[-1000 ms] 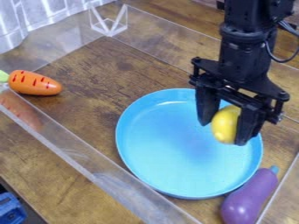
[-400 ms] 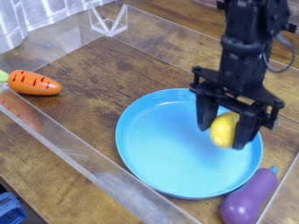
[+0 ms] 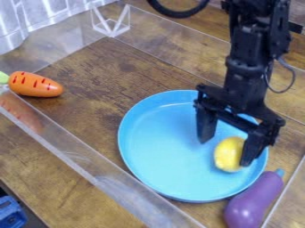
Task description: Remove the lemon from the blue tray and put it on the table
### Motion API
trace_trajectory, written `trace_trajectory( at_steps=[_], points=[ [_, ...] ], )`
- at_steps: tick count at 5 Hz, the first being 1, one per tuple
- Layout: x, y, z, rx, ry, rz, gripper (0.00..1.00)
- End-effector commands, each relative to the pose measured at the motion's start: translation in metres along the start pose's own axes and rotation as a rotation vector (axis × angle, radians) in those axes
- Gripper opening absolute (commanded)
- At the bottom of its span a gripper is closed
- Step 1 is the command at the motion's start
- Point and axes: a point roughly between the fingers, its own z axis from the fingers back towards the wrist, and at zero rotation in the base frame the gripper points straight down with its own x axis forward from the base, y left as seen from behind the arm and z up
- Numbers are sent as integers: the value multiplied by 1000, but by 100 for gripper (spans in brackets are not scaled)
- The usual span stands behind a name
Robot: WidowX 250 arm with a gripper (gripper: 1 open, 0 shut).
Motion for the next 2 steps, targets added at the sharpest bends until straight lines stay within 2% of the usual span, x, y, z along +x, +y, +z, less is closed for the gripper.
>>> trace_trajectory(
  at_steps=[1, 2],
  points=[
    [12, 0, 12, -5, -58, 2, 100],
    [14, 0, 6, -1, -54, 2, 100]
  ],
)
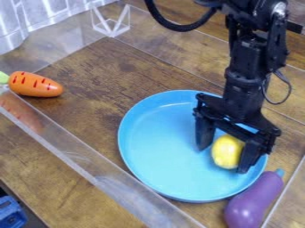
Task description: Remove the lemon from the blue tray and put it on the table
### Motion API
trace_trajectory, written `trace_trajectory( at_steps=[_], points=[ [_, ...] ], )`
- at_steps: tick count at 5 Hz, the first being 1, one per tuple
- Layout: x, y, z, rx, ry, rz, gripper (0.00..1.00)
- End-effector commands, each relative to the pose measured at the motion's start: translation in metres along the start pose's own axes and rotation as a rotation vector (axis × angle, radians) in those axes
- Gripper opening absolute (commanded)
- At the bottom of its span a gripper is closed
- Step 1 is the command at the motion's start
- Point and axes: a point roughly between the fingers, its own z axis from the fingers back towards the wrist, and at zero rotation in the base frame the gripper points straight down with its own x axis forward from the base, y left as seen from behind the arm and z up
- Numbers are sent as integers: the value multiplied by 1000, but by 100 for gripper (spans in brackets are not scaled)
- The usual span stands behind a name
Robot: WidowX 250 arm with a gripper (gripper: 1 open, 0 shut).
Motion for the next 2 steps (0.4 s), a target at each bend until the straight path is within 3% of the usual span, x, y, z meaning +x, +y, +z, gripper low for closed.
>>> trace_trajectory(
  at_steps=[1, 2],
  points=[
    [12, 0, 19, -3, -73, 2, 100],
    [13, 1, 22, 5, -84, 5, 100]
  ],
)
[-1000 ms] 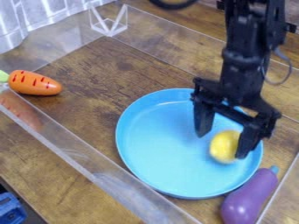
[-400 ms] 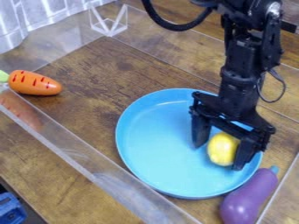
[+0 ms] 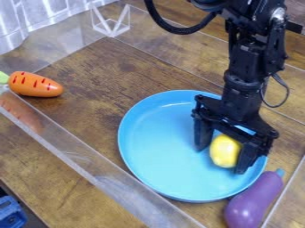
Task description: Remove the lemon from the blue tray and put it on the table
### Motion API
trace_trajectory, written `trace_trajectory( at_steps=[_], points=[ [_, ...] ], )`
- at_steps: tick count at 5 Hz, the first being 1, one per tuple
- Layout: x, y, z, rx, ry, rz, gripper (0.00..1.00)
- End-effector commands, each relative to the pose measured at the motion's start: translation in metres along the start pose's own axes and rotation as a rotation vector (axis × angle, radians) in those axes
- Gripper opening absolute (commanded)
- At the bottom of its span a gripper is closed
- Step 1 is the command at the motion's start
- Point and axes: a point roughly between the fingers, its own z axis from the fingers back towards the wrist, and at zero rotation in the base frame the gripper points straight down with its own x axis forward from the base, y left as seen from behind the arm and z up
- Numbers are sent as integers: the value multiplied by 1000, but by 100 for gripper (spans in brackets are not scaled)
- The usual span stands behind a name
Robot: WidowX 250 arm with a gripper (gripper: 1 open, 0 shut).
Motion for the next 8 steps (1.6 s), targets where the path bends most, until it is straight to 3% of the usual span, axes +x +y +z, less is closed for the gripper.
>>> trace_trajectory(
  at_steps=[1, 8],
  points=[
    [13, 0, 24, -4, -86, 0, 100],
    [17, 1, 21, 7, -123, 27, 100]
  ],
)
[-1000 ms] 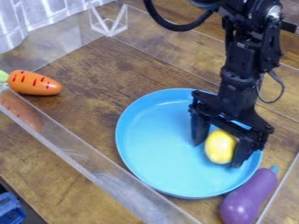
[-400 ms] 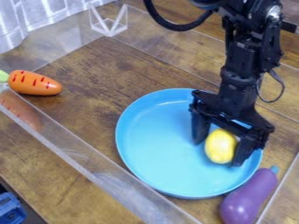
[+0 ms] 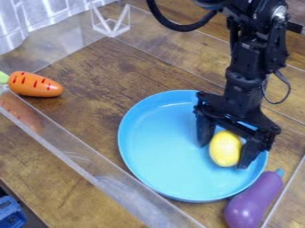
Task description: Remove the lemon from the blue tray and put it on the table
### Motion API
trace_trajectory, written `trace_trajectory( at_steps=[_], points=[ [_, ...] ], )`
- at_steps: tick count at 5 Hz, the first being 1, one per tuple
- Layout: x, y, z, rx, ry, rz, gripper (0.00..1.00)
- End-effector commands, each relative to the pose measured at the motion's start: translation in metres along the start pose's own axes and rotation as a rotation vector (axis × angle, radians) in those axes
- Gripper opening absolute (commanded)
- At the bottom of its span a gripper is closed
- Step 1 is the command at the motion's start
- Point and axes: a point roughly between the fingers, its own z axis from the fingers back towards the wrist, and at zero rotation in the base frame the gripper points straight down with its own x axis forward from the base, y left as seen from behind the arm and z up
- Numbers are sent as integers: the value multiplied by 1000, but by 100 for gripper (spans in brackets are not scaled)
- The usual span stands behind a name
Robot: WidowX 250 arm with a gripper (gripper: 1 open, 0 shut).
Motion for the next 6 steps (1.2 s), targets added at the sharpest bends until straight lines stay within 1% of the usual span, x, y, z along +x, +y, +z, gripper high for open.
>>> trace_trajectory(
  at_steps=[1, 3, 4, 6],
  points=[
    [7, -1, 19, -10, -63, 3, 100],
    [6, 0, 18, -9, -69, 12, 100],
    [6, 1, 17, -8, -64, 12, 0],
    [2, 5, 40, 8, -52, 14, 0]
  ],
)
